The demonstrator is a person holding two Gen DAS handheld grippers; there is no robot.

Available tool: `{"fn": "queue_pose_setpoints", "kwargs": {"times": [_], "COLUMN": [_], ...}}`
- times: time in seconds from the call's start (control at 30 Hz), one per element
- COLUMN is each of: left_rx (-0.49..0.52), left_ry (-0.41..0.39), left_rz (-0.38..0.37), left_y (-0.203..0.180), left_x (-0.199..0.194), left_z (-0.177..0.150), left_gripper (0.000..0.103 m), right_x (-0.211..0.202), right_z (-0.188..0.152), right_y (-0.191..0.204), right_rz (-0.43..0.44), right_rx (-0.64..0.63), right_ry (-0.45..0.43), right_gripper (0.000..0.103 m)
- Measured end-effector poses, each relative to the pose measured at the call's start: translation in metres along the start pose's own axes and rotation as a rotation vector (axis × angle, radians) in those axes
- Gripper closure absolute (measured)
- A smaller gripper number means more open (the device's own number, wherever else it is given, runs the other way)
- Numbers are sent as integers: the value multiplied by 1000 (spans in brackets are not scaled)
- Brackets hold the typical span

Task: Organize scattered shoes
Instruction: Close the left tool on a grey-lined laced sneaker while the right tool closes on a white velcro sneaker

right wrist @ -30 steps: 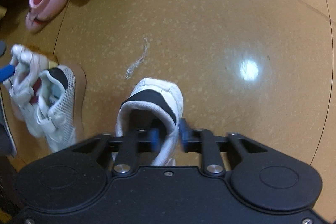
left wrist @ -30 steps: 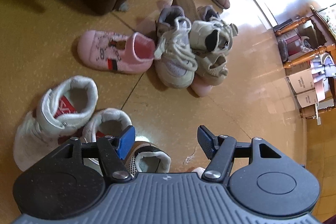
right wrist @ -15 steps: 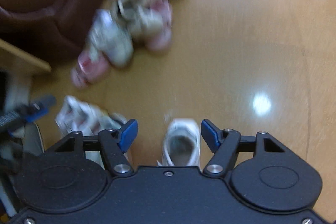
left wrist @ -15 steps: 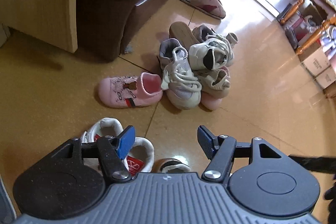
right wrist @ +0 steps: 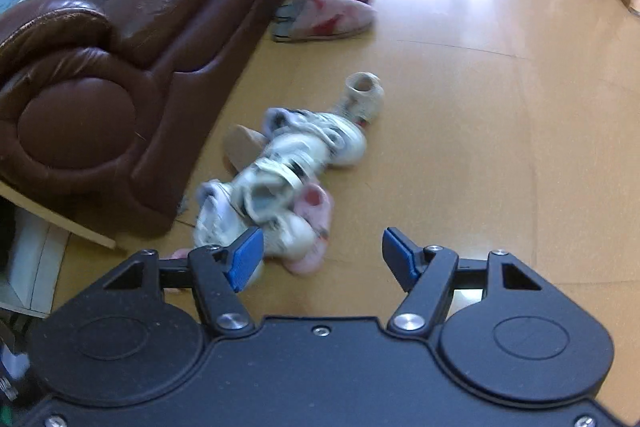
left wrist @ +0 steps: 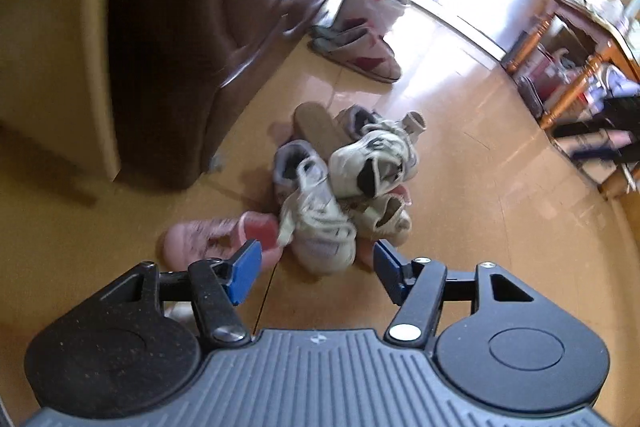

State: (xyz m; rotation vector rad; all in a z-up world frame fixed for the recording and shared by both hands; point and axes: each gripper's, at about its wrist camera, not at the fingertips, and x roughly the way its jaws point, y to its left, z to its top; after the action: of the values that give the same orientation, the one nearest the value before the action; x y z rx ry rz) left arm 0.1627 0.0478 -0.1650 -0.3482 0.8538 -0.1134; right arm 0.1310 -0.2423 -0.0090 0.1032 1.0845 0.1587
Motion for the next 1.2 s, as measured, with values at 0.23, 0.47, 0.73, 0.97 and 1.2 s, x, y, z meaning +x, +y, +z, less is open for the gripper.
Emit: {"fn": "queue_pose_setpoints", "kwargs": {"times": [0.23,0.47,0.73,0.97,1.2], "left_rx": [121,42,151,207,257], "left_ry": [-10,16,94,149,197], "left_rz": [-24,7,-44,-48,-99], "left_y": [-27,2,5,12,13], "left_x": [54,99,155,182,203], "left_z": [38,39,30,40,42], "left_gripper": [61,62,62,61,65], "right_x": [84,161,195,208,228], "right_z": [14,3,-5,-5,-10], "right_y": [-16,13,5,-15,-8], "right_rz": [39,88,62,97,100], "right_rx": [-100,-96,-3,98,133], "right_ry": [24,120,137,93,65], "right_gripper": [40,40,40,40,56]}}
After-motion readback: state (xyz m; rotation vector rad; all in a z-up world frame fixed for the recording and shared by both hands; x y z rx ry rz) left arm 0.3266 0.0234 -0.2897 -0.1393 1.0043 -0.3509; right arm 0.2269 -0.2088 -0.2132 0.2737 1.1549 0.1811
